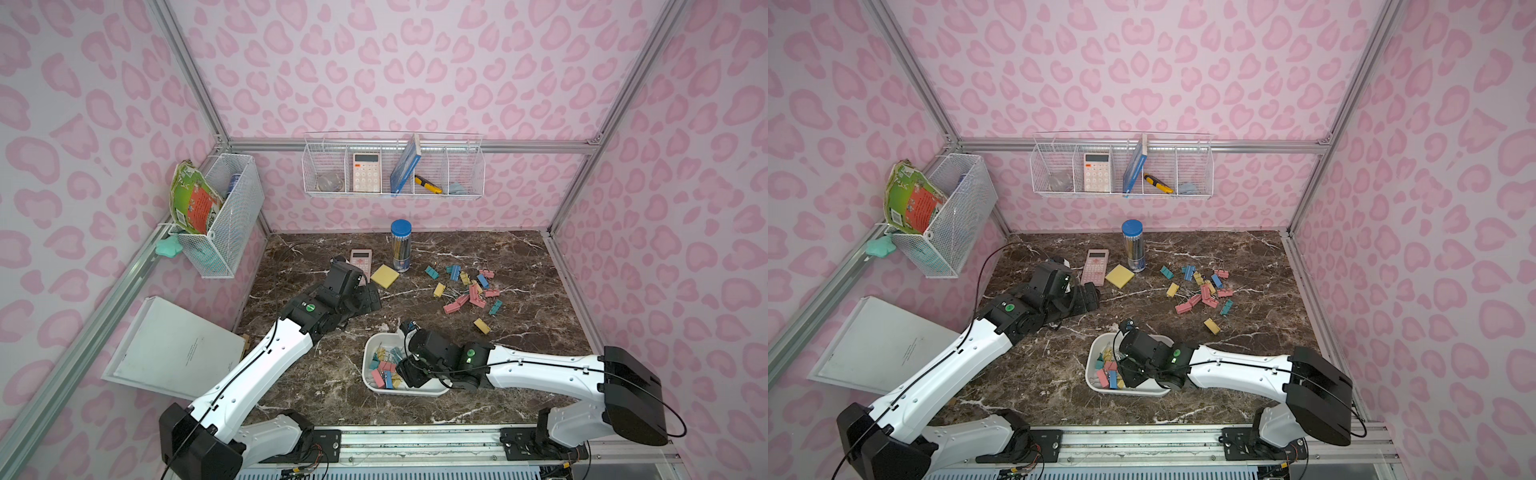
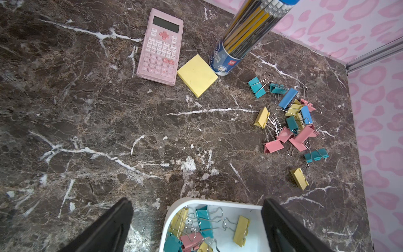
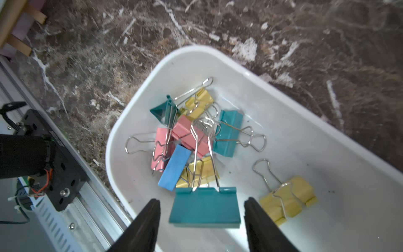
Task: Put the binder clips in the storage box
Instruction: Place the binder clip in the storage box.
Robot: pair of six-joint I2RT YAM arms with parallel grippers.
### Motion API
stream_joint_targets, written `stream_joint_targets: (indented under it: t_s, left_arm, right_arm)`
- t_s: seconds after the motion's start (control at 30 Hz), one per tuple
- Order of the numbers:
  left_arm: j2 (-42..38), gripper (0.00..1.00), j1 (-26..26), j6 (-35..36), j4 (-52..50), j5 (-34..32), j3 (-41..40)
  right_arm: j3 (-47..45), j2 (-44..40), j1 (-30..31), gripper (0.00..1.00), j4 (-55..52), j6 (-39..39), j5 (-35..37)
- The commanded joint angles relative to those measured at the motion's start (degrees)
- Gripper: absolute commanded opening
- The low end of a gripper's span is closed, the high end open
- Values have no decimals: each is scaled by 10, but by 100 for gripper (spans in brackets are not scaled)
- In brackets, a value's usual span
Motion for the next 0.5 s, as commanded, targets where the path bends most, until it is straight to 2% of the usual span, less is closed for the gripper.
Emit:
stream_joint_targets:
  t_s: [0.0,0.13,0.23,0.37,0.47]
  left_arm:
    - [6,97,1,15,-5,3,11]
    - [11,97,0,24,-5,8,19]
    - [15,97,0,31,-7,16,25]
    - [28,97,0,37,-16,39,40]
    - [40,97,0,35,-12,58,47]
  right_arm:
    - [5,-32,-24,75,9,2,31]
    - [-16,-103,-91,79,35,4,27]
    - [-50,-166,-165,78,70,19,23]
    - [-90,-225,-323,77,100,53,-53]
    - [-94,-210,-451,77,90,58,-127]
